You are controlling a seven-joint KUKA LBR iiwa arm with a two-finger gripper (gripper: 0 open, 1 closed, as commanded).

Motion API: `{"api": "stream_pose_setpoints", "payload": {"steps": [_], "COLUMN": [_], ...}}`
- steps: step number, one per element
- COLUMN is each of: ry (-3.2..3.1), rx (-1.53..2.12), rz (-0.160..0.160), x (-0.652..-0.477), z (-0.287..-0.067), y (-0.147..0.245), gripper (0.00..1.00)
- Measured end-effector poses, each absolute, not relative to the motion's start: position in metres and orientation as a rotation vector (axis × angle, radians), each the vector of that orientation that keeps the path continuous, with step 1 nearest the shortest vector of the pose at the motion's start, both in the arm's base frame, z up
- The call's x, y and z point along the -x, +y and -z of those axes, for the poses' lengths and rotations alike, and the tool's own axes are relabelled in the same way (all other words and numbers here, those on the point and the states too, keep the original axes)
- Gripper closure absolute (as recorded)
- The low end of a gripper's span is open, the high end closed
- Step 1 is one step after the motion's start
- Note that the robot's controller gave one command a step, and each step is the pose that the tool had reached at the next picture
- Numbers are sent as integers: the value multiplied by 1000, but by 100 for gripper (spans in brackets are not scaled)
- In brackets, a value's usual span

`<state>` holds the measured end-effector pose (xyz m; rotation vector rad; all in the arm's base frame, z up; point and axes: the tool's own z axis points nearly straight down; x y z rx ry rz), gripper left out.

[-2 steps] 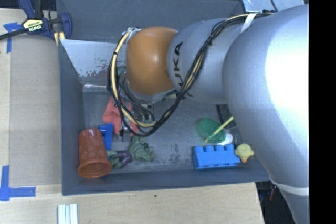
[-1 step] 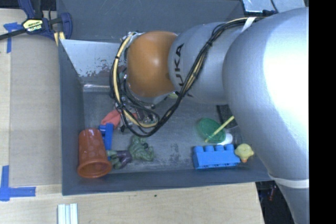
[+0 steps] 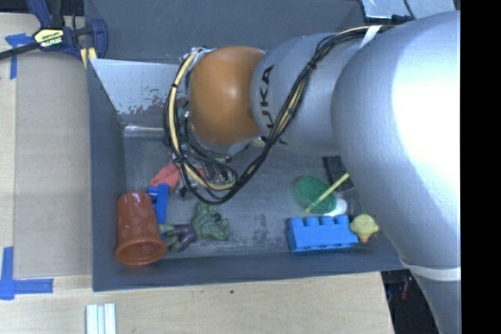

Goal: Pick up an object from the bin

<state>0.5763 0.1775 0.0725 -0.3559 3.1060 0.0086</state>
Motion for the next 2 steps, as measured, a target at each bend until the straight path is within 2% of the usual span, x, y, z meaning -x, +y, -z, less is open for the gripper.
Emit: {"api": "stream_pose_setpoints", "payload": {"steps": [1,2], "ry": [3113,3116], "rx": [370,294], "rz": [-5,-8], "x": [-573,-579], "z": [-120,-197], "y": [185,181], "gripper": [100,100]}}
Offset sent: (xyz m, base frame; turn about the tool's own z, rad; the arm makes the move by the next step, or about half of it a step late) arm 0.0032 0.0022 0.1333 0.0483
